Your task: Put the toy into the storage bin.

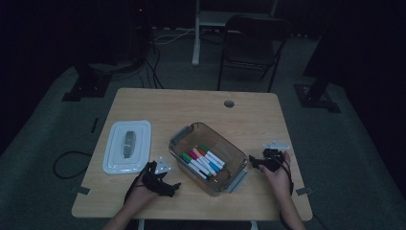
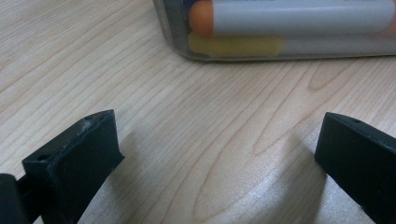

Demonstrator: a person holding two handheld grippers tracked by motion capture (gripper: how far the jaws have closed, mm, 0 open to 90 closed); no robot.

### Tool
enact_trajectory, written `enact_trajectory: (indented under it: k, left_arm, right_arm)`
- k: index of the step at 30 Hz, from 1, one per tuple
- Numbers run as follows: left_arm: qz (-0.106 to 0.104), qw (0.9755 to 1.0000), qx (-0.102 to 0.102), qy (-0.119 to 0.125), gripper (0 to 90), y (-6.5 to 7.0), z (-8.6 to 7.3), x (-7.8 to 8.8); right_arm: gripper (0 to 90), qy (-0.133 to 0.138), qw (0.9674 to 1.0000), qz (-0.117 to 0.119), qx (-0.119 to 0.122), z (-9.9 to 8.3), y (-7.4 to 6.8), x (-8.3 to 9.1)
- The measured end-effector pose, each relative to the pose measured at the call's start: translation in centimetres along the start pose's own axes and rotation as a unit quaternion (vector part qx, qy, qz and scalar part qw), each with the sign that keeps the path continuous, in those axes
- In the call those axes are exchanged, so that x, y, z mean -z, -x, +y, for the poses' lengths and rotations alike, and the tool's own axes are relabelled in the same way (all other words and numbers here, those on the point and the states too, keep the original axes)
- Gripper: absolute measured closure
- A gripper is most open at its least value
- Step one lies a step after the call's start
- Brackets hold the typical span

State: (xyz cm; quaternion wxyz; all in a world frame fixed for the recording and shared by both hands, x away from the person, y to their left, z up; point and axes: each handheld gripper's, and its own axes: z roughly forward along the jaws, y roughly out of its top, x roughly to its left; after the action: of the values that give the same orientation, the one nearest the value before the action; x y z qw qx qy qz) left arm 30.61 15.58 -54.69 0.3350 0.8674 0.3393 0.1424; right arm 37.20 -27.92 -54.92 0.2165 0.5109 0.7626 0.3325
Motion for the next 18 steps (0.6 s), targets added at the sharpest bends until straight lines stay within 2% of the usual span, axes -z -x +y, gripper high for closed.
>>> enact_trajectory:
  k: [2,6,9,18]
  left_arm:
    - [0.0,1.0,0.0,0.0,0.5,0.0,0.0,0.0]
    - [0.0,1.0,0.0,0.0,0.5,0.0,0.0,0.0]
    - [0.0,1.0,0.0,0.0,0.5,0.0,0.0,0.0]
    - [0.0,1.0,0.0,0.0,0.5,0.0,0.0,0.0]
  right_arm:
    - [12.1,-0.004,0.9999,0.009,0.004,0.03,0.03,-0.09]
    - [12.0,-0.004,0.9999,0.006,0.008,-0.07,0.02,0.0]
    - [12.2,-0.005,1.0,-0.003,-0.002,-0.21,-0.14,0.16]
    - [12.1,-0.005,1.0,-0.003,-0.001,-0.21,-0.13,0.16]
